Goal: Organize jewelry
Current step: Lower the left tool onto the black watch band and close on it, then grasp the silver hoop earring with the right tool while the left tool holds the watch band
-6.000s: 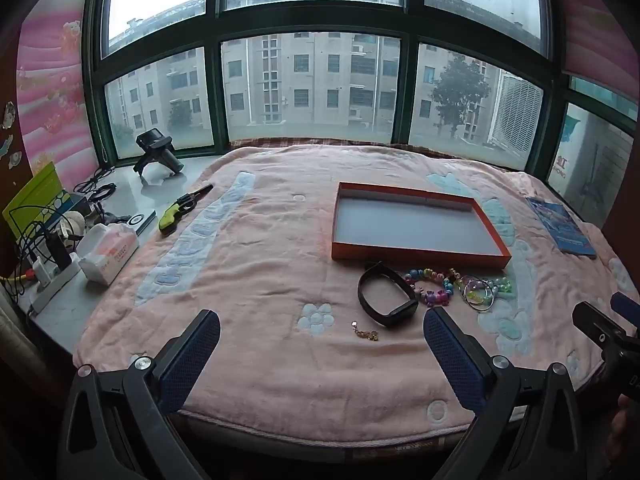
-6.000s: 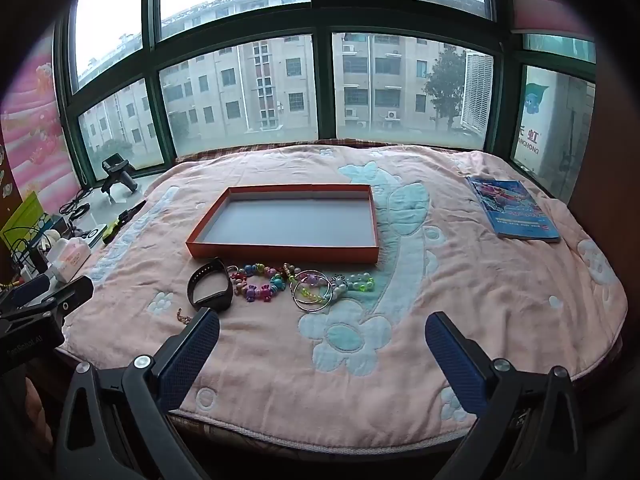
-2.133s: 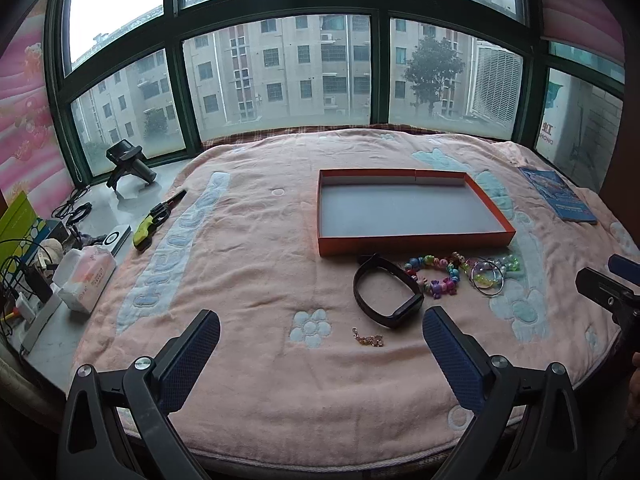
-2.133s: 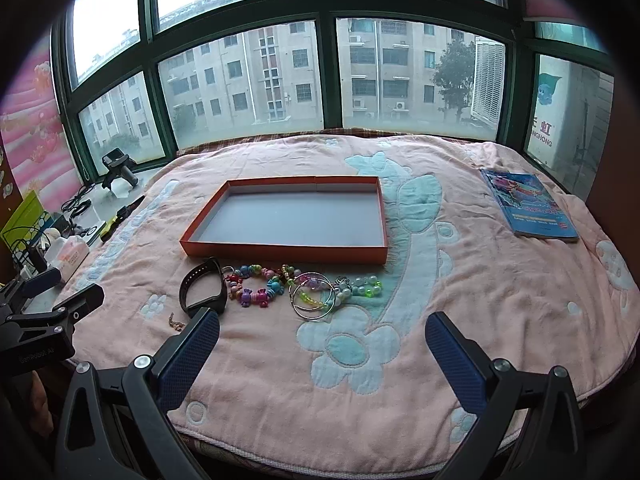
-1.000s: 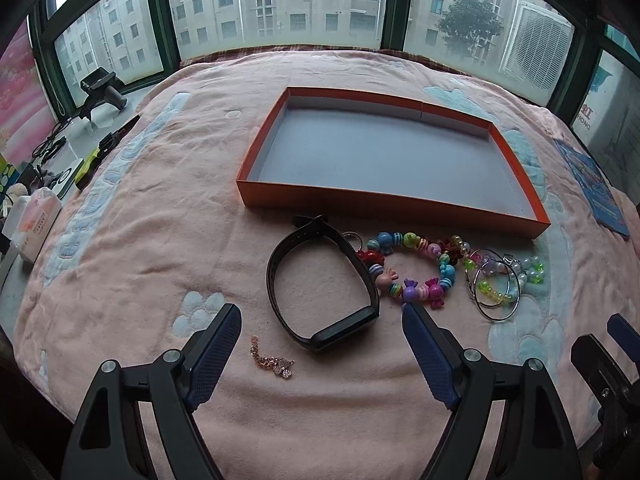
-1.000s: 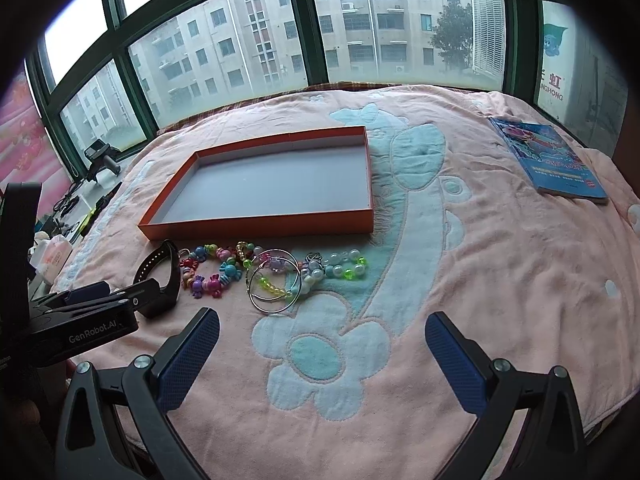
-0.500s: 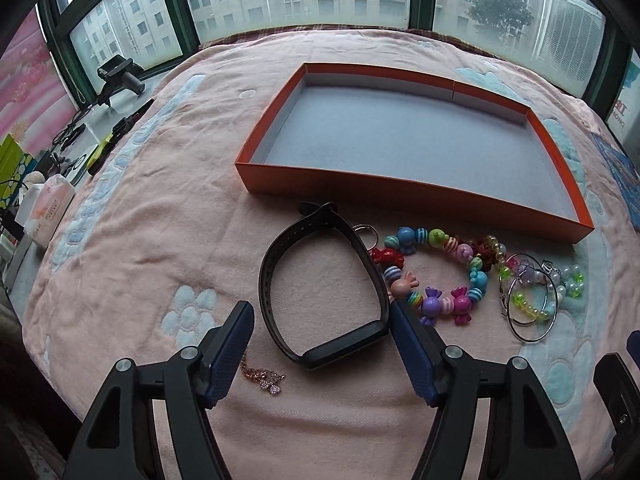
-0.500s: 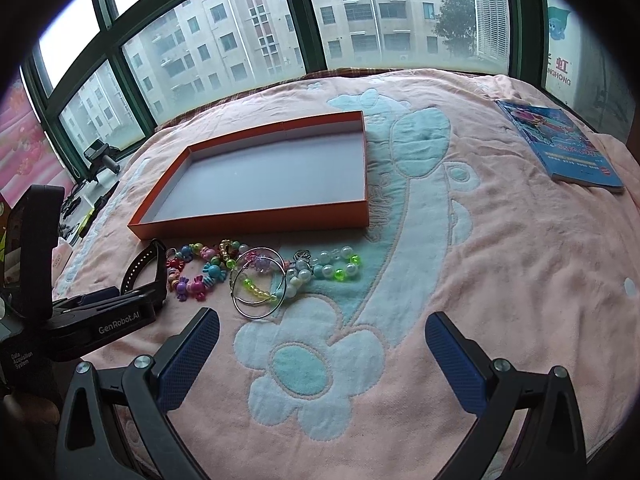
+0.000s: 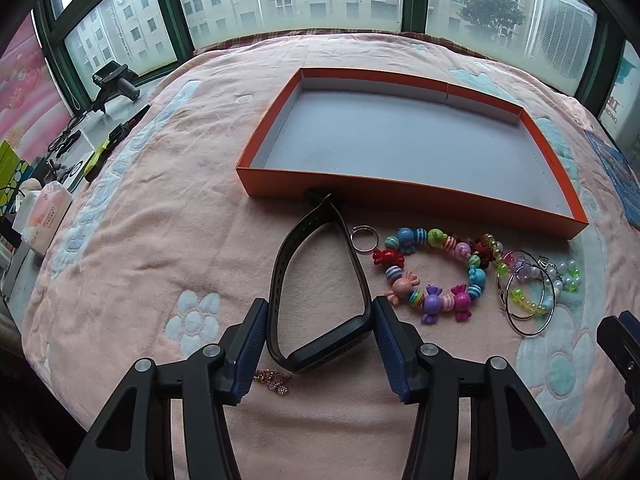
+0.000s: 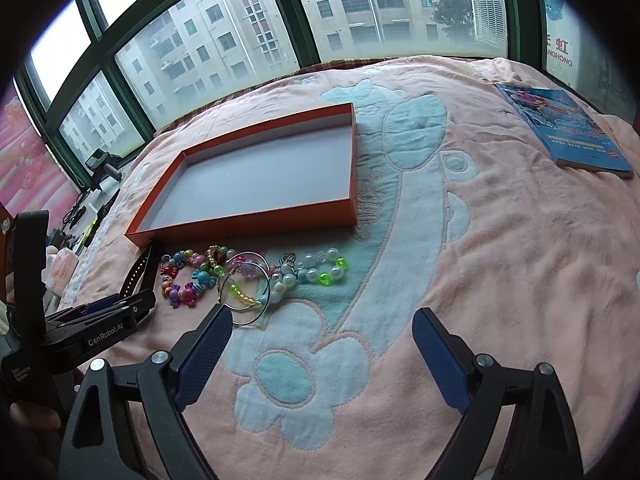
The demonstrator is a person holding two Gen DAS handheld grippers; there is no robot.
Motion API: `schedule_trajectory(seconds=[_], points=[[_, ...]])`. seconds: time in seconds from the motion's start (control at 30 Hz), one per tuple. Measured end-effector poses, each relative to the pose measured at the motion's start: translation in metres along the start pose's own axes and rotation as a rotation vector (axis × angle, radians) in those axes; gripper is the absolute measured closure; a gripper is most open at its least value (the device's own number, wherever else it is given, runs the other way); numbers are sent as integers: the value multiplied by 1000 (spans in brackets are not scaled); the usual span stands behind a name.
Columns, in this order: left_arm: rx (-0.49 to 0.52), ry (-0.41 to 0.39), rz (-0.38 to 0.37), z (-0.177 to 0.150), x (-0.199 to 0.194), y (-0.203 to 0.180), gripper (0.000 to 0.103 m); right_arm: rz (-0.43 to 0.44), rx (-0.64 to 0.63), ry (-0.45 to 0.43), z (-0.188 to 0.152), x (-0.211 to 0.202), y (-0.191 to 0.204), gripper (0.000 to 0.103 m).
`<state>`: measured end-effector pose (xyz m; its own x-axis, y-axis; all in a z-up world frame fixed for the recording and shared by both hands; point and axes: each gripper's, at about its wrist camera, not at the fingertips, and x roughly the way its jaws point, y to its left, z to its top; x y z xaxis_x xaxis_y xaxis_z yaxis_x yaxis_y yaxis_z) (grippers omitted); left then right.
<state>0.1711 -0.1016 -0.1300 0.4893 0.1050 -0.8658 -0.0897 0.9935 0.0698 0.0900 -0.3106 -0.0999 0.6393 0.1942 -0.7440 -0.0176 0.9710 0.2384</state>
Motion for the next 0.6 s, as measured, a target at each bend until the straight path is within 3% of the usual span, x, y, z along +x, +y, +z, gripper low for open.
schedule_trajectory(seconds=[0.27, 0.6], points=[[13, -59, 2, 4, -18, 7, 47, 18, -48, 3, 7, 4, 12, 29], [16, -83, -21, 11, -25, 13, 47, 68, -162, 34, 7, 13, 40, 32]])
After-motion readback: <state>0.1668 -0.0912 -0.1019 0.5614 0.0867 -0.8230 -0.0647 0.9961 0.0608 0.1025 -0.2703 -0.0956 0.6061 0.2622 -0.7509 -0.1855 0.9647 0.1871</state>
